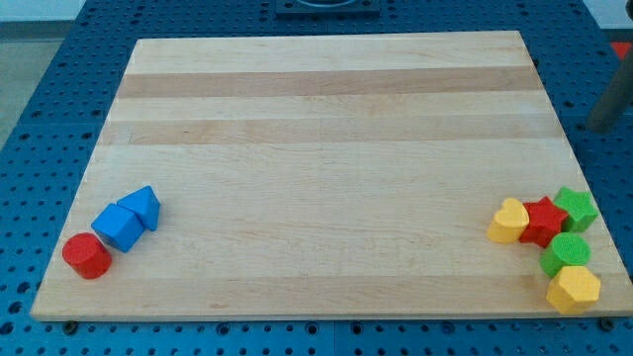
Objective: Push the yellow hexagon towards bottom center
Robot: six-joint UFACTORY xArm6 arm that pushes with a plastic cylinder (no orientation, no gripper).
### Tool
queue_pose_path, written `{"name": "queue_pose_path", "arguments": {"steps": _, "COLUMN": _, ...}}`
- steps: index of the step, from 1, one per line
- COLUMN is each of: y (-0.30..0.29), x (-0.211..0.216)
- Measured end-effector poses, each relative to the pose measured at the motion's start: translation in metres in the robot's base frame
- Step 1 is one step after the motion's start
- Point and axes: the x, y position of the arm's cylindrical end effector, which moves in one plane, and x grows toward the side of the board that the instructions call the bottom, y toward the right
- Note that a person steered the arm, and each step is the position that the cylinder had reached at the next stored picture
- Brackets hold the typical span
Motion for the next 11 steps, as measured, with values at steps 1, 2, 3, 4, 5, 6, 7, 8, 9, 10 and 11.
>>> {"name": "queue_pose_path", "arguments": {"steps": 1, "y": -0.045, "x": 0.037}}
{"name": "queue_pose_path", "arguments": {"steps": 2, "y": -0.045, "x": 0.102}}
{"name": "queue_pose_path", "arguments": {"steps": 3, "y": -0.046, "x": 0.122}}
{"name": "queue_pose_path", "arguments": {"steps": 4, "y": -0.044, "x": 0.109}}
{"name": "queue_pose_path", "arguments": {"steps": 5, "y": -0.043, "x": 0.108}}
{"name": "queue_pose_path", "arguments": {"steps": 6, "y": -0.038, "x": 0.129}}
{"name": "queue_pose_path", "arguments": {"steps": 7, "y": -0.036, "x": 0.137}}
{"name": "queue_pose_path", "arguments": {"steps": 8, "y": -0.031, "x": 0.136}}
{"name": "queue_pose_path", "arguments": {"steps": 9, "y": -0.024, "x": 0.197}}
{"name": "queue_pose_path", "arguments": {"steps": 10, "y": -0.029, "x": 0.224}}
{"name": "queue_pose_path", "arguments": {"steps": 11, "y": -0.029, "x": 0.223}}
